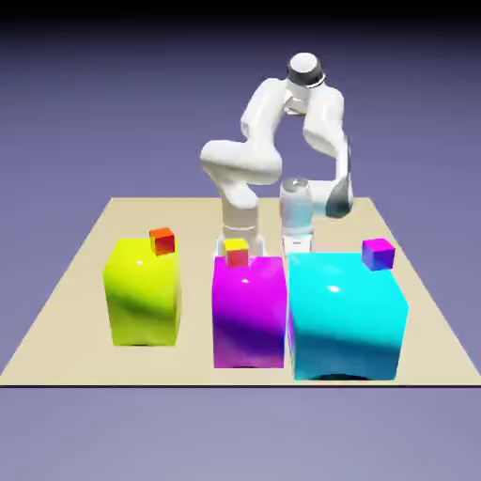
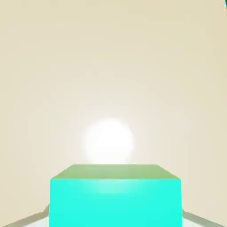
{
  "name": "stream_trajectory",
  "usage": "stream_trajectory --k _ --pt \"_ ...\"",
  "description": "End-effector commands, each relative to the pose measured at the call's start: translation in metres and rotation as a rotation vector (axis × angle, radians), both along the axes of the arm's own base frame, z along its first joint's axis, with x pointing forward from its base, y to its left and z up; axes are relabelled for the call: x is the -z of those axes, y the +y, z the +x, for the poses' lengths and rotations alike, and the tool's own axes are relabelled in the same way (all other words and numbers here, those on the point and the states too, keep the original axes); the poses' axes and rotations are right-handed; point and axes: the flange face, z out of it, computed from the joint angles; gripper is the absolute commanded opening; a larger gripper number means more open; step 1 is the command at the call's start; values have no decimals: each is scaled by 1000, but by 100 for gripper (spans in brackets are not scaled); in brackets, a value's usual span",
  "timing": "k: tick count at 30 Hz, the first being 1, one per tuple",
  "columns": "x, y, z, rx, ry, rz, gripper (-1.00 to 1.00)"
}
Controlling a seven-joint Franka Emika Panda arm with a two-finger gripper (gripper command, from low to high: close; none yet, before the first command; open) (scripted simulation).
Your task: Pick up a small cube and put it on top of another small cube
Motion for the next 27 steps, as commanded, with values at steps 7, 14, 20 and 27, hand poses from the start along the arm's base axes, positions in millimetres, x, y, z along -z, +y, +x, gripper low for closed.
stream_trajectory --k 7,14,20,27 --pt "-30 40 0 -2 79 12 -100" --pt "-72 109 4 -15 161 -20 -100" --pt "-119 118 30 128 153 -39 -100" --pt "-171 76 75 434 114 -27 -100"
